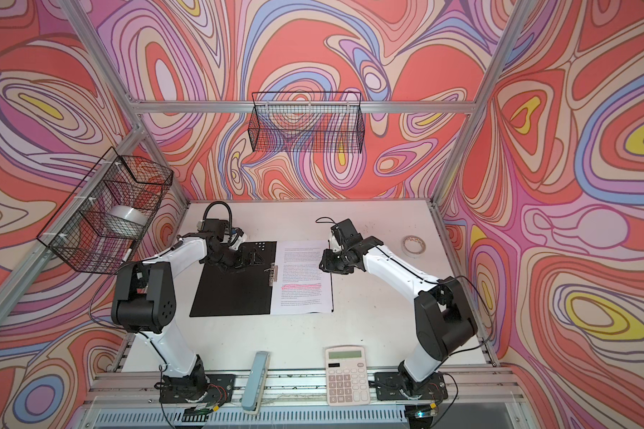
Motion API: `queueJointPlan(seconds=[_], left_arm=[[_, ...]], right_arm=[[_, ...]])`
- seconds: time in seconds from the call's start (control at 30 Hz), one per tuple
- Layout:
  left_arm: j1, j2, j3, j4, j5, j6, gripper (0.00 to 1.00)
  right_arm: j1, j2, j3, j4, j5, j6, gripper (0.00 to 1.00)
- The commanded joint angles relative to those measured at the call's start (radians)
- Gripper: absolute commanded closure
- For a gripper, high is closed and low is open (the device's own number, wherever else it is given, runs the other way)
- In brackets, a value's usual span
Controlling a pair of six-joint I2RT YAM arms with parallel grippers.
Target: Put the files into the folder
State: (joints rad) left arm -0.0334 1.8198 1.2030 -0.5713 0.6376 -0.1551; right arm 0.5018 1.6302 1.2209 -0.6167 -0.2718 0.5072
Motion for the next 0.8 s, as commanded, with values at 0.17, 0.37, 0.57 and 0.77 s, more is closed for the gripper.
queueJointPlan(seconds=[0.17,0.37,0.57,0.77], left_arm=[[-0.048,0.071,0.017,0.082,0.192,-0.054,0.00],[-0.081,0.091,0.017,0.117,0.232,-0.087,0.00],[-0.095,0.110,0.015,0.127,0.233,-0.113,0.00],[-0.098,0.073,-0.011,0.142,0.190,-0.113,0.00]], right_arm=[[0.004,-0.028,0.023,-0.038,0.032,0.001,0.57],[0.005,-0.037,0.031,-0.060,0.042,0.001,0.57],[0.004,-0.043,0.038,-0.073,0.049,0.001,0.57],[0.004,-0.045,0.042,-0.080,0.053,0.001,0.57]])
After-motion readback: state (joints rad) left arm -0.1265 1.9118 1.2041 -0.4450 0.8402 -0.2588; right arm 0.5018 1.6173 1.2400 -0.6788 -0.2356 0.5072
